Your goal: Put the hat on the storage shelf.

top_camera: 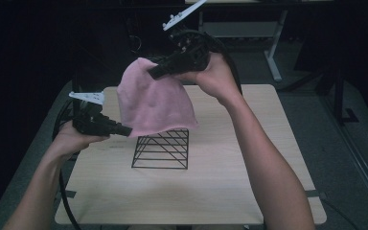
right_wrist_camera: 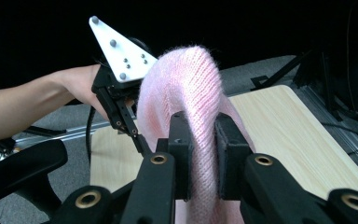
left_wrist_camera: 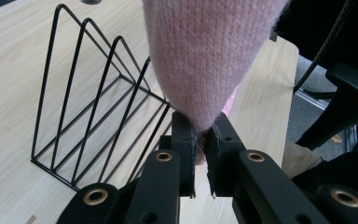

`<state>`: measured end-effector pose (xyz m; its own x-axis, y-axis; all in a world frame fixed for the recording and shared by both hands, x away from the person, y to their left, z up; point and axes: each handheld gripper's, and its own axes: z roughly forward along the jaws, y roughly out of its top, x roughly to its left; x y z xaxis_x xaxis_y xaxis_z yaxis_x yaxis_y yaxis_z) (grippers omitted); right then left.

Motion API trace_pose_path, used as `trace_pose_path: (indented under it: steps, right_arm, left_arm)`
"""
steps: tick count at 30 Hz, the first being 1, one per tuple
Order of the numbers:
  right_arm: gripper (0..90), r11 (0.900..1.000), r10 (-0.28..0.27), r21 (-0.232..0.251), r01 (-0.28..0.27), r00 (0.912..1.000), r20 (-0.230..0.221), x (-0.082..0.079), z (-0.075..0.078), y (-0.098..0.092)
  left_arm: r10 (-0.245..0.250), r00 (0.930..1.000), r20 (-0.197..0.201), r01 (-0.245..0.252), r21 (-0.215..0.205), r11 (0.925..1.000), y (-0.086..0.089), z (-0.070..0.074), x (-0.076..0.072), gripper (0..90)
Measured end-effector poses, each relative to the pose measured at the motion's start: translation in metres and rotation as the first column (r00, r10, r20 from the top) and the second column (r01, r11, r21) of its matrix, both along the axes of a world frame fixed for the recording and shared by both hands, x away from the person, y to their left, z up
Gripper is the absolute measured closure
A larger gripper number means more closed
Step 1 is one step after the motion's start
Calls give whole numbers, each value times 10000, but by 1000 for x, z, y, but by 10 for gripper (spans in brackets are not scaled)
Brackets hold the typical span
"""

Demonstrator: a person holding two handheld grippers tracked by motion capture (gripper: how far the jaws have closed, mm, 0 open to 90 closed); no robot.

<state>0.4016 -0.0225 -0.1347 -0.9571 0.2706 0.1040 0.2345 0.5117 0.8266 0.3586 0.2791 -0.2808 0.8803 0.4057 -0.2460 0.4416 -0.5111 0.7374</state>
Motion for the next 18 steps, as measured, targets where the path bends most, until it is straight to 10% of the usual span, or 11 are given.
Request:
trace_pose_path:
  steps: [18]
  right_arm:
    - [784, 9981, -575, 180, 585, 9971, -505, 7, -29, -25]
  left_arm:
    - [212, 9995, -227, -198, 601, 9980, -13, -12, 10, 832]
